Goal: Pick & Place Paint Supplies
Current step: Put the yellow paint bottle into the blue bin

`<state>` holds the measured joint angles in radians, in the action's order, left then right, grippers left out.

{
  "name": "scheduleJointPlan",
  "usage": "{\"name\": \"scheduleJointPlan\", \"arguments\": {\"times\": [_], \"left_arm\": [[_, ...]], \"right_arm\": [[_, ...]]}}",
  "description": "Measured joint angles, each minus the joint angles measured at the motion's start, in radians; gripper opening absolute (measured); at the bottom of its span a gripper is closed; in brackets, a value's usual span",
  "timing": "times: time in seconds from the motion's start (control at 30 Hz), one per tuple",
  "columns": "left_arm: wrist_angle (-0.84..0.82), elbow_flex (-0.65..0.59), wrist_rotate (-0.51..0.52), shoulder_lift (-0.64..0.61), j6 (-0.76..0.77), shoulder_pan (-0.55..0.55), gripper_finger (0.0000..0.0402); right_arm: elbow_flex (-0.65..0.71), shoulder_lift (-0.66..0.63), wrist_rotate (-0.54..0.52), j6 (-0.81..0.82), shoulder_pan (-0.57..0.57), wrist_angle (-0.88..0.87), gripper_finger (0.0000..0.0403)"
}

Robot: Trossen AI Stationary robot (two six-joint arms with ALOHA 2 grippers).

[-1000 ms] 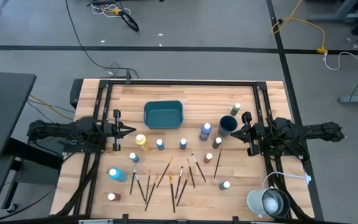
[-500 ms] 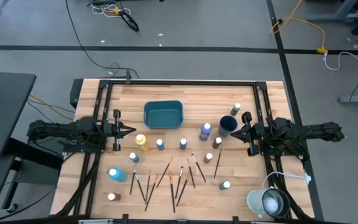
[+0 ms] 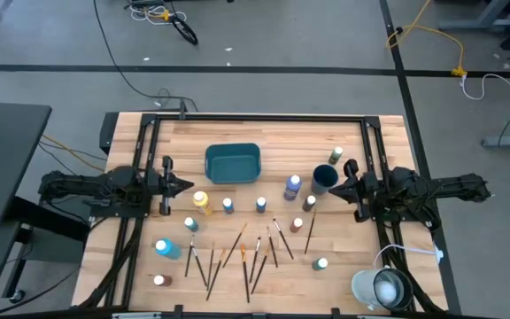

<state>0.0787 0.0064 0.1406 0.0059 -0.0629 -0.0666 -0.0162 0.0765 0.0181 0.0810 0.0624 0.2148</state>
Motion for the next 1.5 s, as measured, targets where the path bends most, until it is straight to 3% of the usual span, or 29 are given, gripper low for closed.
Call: {"name": "scheduleJointPlan", "arguments": {"times": [0.27, 0.5, 0.73, 0.97, 1.1, 1.2, 1.5], "left_arm": [[0.020, 0.000, -0.003, 0.000, 0.232, 0.000, 0.0019], [0.062, 0.000, -0.026, 0.000, 0.204, 0.000, 0.0026], [0.138, 0.000, -0.022, 0.000, 0.205, 0.000, 0.0085], [0.284, 0.000, -0.027, 0.001, 0.242, 0.000, 0.0145], [0.361, 0.000, -0.055, 0.000, 0.234, 0.000, 0.0156], [0.310, 0.012, -0.055, 0.003, 0.212, 0.000, 0.0157], [0.258, 0.136, -0.066, 0.198, 0.163, 0.000, 0.0158]], "right_arm": [[0.000, 0.000, -0.002, -0.102, 0.000, 0.089, 0.0009], [0.000, 0.000, -0.053, -0.301, 0.000, 0.223, 0.0009], [0.000, 0.001, -0.142, -0.377, 0.000, 0.348, 0.0015], [0.000, 0.022, -0.159, -0.381, 0.000, 0.426, 0.0090], [0.000, 0.037, -0.176, -0.377, 0.000, 0.476, 0.0143], [0.000, 0.047, -0.176, -0.337, 0.000, 0.474, 0.0171], [-0.031, 0.133, -0.170, -0.278, 0.000, 0.491, 0.0191]]}}
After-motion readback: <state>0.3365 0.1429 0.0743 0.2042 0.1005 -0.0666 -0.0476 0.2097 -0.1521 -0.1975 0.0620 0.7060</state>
